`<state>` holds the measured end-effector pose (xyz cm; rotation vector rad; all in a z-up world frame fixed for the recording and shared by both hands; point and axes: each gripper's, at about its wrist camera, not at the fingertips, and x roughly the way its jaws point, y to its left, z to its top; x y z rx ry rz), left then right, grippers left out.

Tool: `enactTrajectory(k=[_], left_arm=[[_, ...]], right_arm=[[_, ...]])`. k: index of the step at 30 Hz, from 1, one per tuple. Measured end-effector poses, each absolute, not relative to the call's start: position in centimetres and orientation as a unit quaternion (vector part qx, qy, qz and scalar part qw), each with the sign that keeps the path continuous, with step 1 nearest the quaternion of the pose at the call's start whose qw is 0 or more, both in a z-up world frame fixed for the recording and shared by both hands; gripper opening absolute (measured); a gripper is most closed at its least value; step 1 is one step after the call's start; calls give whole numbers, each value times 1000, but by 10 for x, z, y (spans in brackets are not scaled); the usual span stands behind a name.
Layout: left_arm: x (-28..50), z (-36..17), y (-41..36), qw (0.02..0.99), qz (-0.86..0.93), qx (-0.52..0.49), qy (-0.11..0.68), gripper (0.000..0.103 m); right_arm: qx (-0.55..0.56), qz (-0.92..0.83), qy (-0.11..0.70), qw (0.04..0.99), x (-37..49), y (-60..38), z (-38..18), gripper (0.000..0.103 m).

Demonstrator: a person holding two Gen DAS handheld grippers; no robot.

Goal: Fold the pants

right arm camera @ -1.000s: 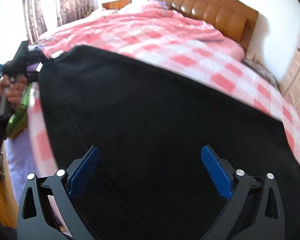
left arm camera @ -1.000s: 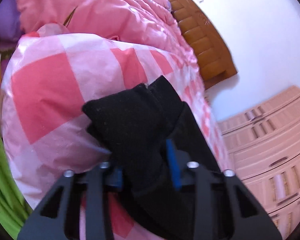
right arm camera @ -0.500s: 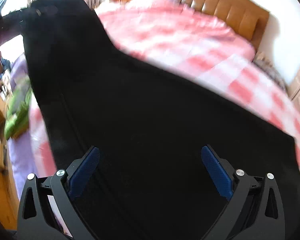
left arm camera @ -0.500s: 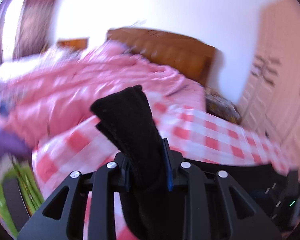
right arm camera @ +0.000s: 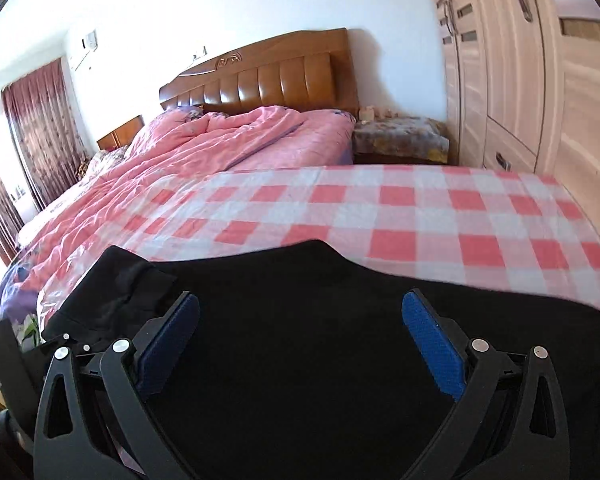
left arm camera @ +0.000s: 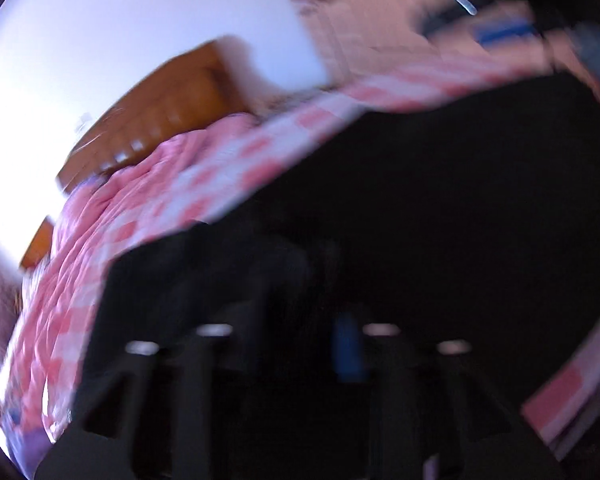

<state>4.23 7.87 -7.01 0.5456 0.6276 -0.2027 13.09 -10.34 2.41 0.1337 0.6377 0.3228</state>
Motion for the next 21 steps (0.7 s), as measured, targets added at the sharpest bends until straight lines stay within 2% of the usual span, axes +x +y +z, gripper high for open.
enactTrajectory(k=[1,2,5,9,10,12,14,17,21], left_arm=[[32,-72,75,909,-112,278,290,78],[21,-70,72,909,-124,288,274,83],[-11,-51,85,921,-150,262,247,85],[-26,-27,166,958,-67,133,244,89],[-26,-27,189,962,-32,106,248,91],[-26,-31,233,962,34,61,266,91],[-28,-40,273,954,95,37,283,91],[-30,-49,297,949,124,39,288,91],[-19,-57,298,944,131,37,300,91]], right_arm=[[66,162,315,933,131,-109,21,98],[67,167,318,931,133,-108,18,98],[91,202,330,918,133,-100,8,98],[139,310,349,874,125,-62,-4,98],[142,327,353,865,124,-53,-6,96],[140,369,370,841,121,-26,-16,82],[132,386,387,827,118,-8,-24,75],[115,409,388,818,109,16,-26,70],[104,420,392,812,108,34,-26,69]])
